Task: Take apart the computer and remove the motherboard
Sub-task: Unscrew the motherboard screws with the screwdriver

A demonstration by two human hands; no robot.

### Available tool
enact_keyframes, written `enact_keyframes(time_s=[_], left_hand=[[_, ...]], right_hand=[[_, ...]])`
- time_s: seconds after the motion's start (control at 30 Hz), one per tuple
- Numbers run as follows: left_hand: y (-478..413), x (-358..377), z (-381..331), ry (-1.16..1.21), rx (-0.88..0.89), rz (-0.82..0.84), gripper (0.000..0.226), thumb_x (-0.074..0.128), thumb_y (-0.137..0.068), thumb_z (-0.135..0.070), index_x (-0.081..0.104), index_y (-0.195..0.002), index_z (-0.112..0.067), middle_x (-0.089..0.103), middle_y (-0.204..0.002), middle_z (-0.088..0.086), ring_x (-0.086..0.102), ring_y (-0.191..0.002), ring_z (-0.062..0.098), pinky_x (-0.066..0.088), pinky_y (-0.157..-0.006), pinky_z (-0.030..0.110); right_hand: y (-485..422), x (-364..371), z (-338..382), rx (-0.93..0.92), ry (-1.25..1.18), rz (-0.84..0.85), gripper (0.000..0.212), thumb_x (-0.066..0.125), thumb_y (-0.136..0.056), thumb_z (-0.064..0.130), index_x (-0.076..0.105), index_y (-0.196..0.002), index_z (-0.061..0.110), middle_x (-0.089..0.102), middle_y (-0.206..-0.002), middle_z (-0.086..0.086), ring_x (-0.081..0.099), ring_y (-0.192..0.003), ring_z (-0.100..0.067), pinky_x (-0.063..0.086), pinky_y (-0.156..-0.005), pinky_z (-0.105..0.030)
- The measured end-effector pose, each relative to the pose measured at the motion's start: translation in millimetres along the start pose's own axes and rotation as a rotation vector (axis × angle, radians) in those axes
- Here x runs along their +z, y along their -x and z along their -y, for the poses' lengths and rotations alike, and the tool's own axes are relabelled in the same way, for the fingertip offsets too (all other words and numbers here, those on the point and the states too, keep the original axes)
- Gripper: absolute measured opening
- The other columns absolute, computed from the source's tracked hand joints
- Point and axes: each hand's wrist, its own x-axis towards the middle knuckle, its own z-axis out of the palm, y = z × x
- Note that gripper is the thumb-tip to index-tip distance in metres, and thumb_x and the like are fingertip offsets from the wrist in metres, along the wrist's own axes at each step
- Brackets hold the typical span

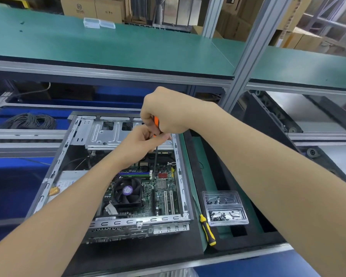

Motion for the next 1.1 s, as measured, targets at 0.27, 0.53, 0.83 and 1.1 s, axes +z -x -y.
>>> enact_keyframes(time_s=[0.27,0.53,0.83,1.1], left_hand=[[1.4,-1.4,1.7,0.047,-0.009,-0.005,0.05,0.064,-0.099,-0.034,0.053,-0.092,0.014,0.022,-0.064,0.017,0.018,-0.057,0.023,0.017,-0.053,0.033],[-2.8,11.9,-2.6,-0.016,0.011,-0.031,0.009,0.062,-0.103,-0.032,0.071,-0.106,-0.031,0.032,-0.06,-0.009,0.026,-0.05,0.009,0.024,-0.049,0.022],[-5.6,4.3,-6.6,-0.029,-0.024,-0.069,0.019,0.068,-0.094,-0.044,0.067,-0.09,-0.025,0.03,-0.061,0.007,0.027,-0.053,0.016,0.023,-0.054,0.031],[-2.4,-1.5,-5.9,0.036,0.005,0.016,0.057,0.067,-0.097,-0.04,0.054,-0.098,0.016,0.025,-0.063,0.015,0.024,-0.052,0.017,0.03,-0.052,0.015]], right_hand=[[-3.9,-1.2,1.0,0.004,-0.058,0.02,0.023,0.063,-0.08,0.001,0.065,-0.082,0.024,0.057,-0.076,0.014,0.056,-0.074,-0.012,0.039,-0.055,-0.024],[-4.5,7.4,6.1,0.486,-0.028,-0.135,0.053,0.05,-0.098,0.067,0.051,-0.089,0.014,0.041,-0.076,-0.002,0.046,-0.057,-0.024,0.038,-0.054,-0.032],[-5.8,-0.9,-3.5,0.101,-0.009,-0.018,0.016,0.069,-0.093,0.025,0.061,-0.081,0.018,0.06,-0.08,0.002,0.054,-0.067,-0.016,0.034,-0.051,-0.026],[-4.1,-1.6,-4.9,-0.022,-0.026,0.023,0.035,0.062,-0.073,-0.004,0.055,-0.06,0.027,0.06,-0.078,0.007,0.046,-0.065,-0.005,0.042,-0.058,-0.028]])
